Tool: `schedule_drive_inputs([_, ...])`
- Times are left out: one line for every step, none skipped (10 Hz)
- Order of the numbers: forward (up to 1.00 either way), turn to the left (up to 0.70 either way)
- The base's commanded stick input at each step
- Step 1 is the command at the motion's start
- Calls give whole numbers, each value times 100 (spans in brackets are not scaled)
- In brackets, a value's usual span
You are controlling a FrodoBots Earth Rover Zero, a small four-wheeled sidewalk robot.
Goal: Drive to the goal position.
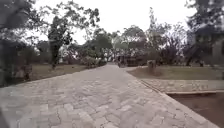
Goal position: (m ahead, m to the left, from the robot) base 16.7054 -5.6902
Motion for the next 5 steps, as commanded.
schedule_drive_inputs([70, 2])
schedule_drive_inputs([70, 2])
schedule_drive_inputs([70, 0])
schedule_drive_inputs([70, 0])
schedule_drive_inputs([70, 0])
